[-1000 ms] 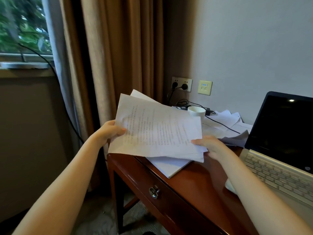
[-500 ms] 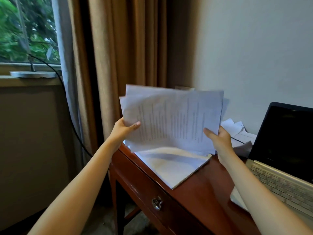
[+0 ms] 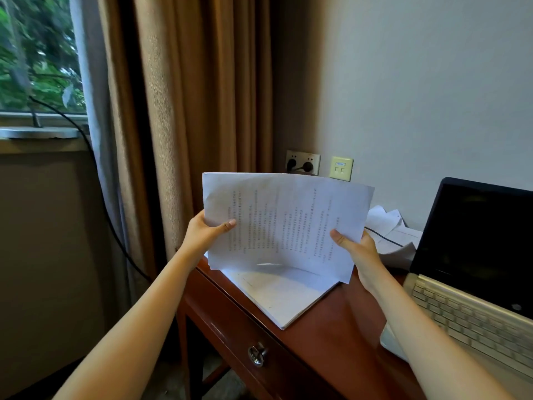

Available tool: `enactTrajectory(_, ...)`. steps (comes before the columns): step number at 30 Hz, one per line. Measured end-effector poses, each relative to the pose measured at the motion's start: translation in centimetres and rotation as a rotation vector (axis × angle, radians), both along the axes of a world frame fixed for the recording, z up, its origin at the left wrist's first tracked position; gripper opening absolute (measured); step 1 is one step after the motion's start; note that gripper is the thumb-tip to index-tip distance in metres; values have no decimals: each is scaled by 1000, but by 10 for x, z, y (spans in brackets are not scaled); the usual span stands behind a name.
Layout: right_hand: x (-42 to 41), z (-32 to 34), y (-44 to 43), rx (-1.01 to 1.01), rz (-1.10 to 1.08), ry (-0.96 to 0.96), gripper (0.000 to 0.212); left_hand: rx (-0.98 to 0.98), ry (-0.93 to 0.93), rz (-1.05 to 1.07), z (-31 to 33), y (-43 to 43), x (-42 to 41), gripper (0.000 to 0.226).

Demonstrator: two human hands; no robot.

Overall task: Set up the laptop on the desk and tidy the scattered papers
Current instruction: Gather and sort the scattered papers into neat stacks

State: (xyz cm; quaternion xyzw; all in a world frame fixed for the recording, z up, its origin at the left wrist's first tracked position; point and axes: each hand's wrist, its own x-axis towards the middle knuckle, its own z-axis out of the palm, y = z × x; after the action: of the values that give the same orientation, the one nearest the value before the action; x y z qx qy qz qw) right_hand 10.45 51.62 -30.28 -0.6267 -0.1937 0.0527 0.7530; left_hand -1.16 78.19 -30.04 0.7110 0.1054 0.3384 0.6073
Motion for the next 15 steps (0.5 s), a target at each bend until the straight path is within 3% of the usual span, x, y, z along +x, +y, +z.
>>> enactTrajectory(5,0,5,5,-21,11,34,18,-20,-5,-14,6,-3,3,16)
enactTrajectory(11,0,-1,5,-87,-34,60,31,-122,45,30,-8,5,6,12)
enactTrajectory(15,0,5,5,-46,-113,39,29,-187,45,228,-10,9,9,47)
